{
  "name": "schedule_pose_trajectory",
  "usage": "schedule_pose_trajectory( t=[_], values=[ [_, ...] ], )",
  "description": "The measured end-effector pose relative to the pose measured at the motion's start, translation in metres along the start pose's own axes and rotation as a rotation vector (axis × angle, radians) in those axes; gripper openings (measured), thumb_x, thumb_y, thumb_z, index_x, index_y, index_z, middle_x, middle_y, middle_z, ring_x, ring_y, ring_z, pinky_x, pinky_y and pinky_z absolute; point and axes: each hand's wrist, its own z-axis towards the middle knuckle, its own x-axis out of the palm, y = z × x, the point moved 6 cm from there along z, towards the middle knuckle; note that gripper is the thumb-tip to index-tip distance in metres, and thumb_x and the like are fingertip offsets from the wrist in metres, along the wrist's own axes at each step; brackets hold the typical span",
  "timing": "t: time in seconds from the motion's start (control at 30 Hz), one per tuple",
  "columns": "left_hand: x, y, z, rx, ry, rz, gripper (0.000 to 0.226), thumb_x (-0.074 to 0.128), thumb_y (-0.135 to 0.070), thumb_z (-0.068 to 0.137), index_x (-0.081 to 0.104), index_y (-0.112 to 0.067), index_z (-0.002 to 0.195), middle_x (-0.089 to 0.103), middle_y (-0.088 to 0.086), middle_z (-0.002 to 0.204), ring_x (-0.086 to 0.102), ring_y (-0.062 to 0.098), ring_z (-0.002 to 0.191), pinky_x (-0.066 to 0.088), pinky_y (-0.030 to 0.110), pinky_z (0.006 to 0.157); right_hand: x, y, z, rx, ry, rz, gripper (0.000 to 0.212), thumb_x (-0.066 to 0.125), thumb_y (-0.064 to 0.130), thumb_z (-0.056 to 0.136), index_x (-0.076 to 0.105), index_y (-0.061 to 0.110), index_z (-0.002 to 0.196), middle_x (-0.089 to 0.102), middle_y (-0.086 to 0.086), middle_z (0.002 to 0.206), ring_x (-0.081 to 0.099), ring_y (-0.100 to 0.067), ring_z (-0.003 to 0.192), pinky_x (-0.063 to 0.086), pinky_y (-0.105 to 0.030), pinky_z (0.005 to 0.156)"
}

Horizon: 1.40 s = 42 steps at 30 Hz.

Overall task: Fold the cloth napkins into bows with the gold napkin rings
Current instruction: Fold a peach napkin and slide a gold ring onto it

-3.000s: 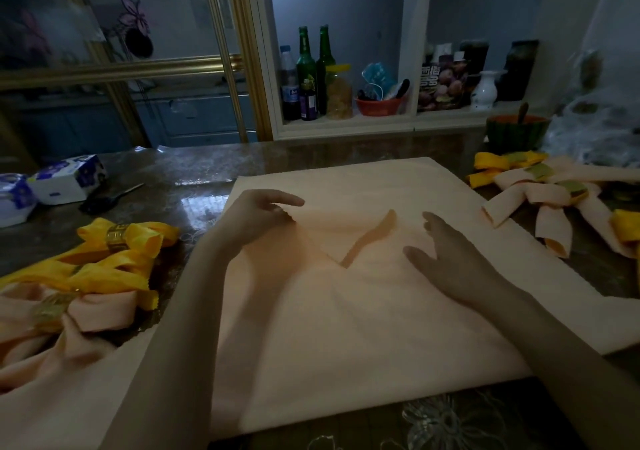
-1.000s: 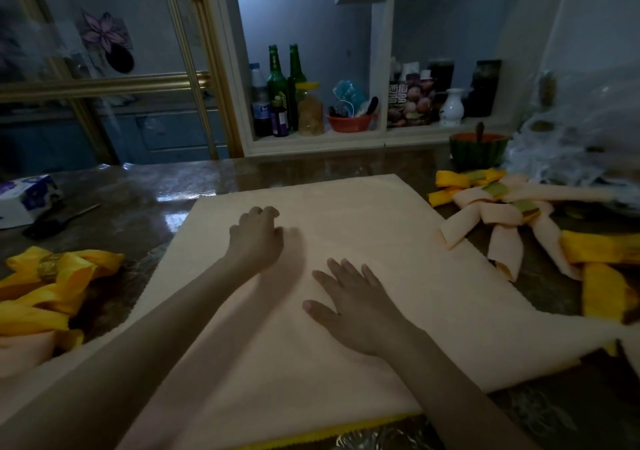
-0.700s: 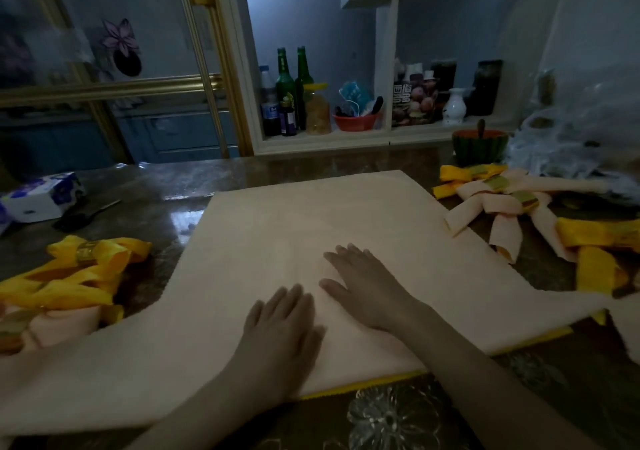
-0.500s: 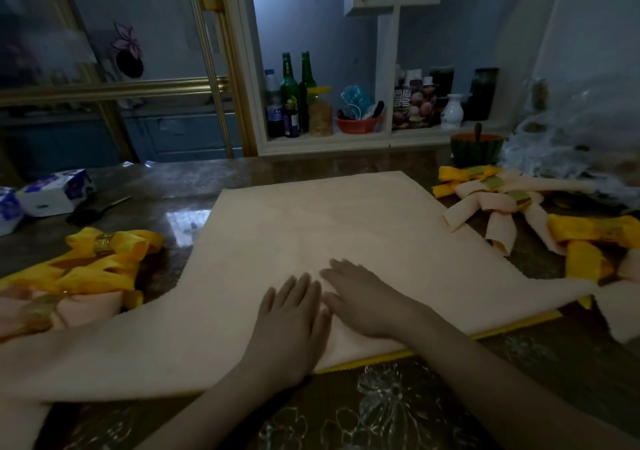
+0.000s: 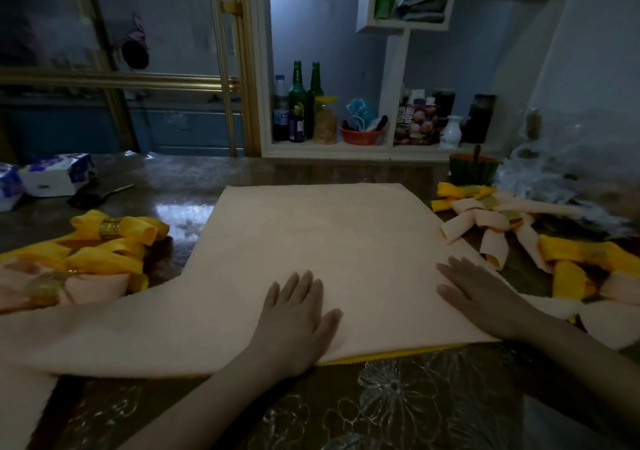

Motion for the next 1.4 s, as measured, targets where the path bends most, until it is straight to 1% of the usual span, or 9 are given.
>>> schedule_pose_trajectory(
  t=[0.13,0.27,0.5,0.7,0.9,0.97,1.07,1.27,1.4],
  values=[
    [-0.017,0.002,0.0,0.028,-0.124,-0.195,0.055,0.03,-0.046,0.098,0.027,-0.018,0.145,0.021,0.001,0.155,0.015,0.014,0.143,0.009,0.027,0.113,-0.017,0.045,0.017,-0.027,-0.299,0.214,0.048,0.038,0.034,0.1,0.029,0.023,0.146,0.024,0.001,0.155,0.02,-0.014,0.142,0.013,-0.026,0.114],
    [-0.049,0.04,0.022,-0.059,-0.2,-0.267,0.045,0.037,-0.038,0.097,0.044,-0.014,0.135,0.044,0.005,0.141,0.039,0.019,0.13,0.027,0.021,0.102,-0.015,0.13,0.047,-0.206,-0.282,0.42,0.046,0.042,0.022,0.099,0.033,0.019,0.144,0.033,-0.001,0.15,0.03,-0.016,0.136,0.019,-0.022,0.11],
    [-0.063,0.091,0.093,-0.261,-0.039,-0.135,0.05,0.047,-0.032,0.095,0.037,-0.012,0.14,0.043,0.01,0.141,0.041,0.028,0.128,0.035,0.039,0.106,0.006,0.177,0.079,-0.282,-0.168,0.22,0.047,0.027,0.034,0.103,0.023,0.023,0.149,0.017,-0.001,0.158,0.013,-0.015,0.145,0.005,-0.031,0.118],
    [-0.06,0.115,0.14,-0.427,0.04,-0.094,0.061,0.059,-0.039,0.087,0.037,-0.016,0.138,0.036,0.01,0.139,0.037,0.029,0.127,0.035,0.04,0.105,0.011,0.185,0.091,-0.296,-0.208,0.206,0.046,0.025,0.037,0.102,0.027,0.026,0.147,0.018,0.0,0.157,0.011,-0.014,0.144,0.002,-0.033,0.117],
    [-0.062,0.112,0.164,-0.503,0.274,-0.241,0.055,0.066,-0.027,0.084,0.047,-0.004,0.129,0.051,0.015,0.125,0.049,0.025,0.105,0.043,0.033,0.093,0.012,0.184,0.094,-0.29,-0.264,0.228,0.046,0.026,0.037,0.101,0.03,0.026,0.145,0.022,0.001,0.155,0.016,-0.015,0.143,0.005,-0.034,0.117],
    [-0.065,0.1,0.172,-0.419,0.225,-0.215,0.048,0.064,-0.022,0.086,0.049,-0.004,0.128,0.052,0.015,0.126,0.052,0.027,0.11,0.044,0.034,0.093,0.012,0.182,0.095,-0.288,-0.267,0.233,0.046,0.026,0.037,0.101,0.03,0.026,0.145,0.022,0.0,0.155,0.016,-0.017,0.143,0.005,-0.035,0.116],
    [-0.072,0.09,0.18,-0.275,0.001,-0.325,0.02,0.056,-0.021,0.092,0.061,-0.007,0.106,0.056,0.011,0.101,0.054,0.021,0.095,0.043,0.03,0.081,0.011,0.182,0.095,-0.299,-0.267,0.245,0.046,0.025,0.037,0.101,0.029,0.026,0.145,0.021,0.001,0.155,0.014,-0.016,0.143,0.005,-0.034,0.116],
    [-0.083,0.085,0.166,-0.119,-0.346,-0.366,0.017,0.052,-0.008,0.092,0.066,-0.005,0.085,0.057,0.005,0.079,0.052,0.019,0.078,0.038,0.024,0.065,0.007,0.182,0.091,-0.317,-0.276,0.298,0.043,0.032,0.034,0.1,0.039,0.022,0.14,0.035,0.0,0.148,0.028,-0.018,0.137,0.015,-0.032,0.114],
    [-0.077,0.087,0.142,-0.117,-0.372,-0.332,0.016,0.057,-0.002,0.084,0.062,-0.017,0.084,0.061,-0.001,0.09,0.059,0.017,0.091,0.045,0.024,0.075,-0.021,0.158,0.086,-0.054,-0.624,0.638,0.022,0.046,0.02,0.093,0.066,0.017,0.102,0.069,-0.003,0.1,0.062,-0.023,0.093,0.048,-0.035,0.086]
  ],
)
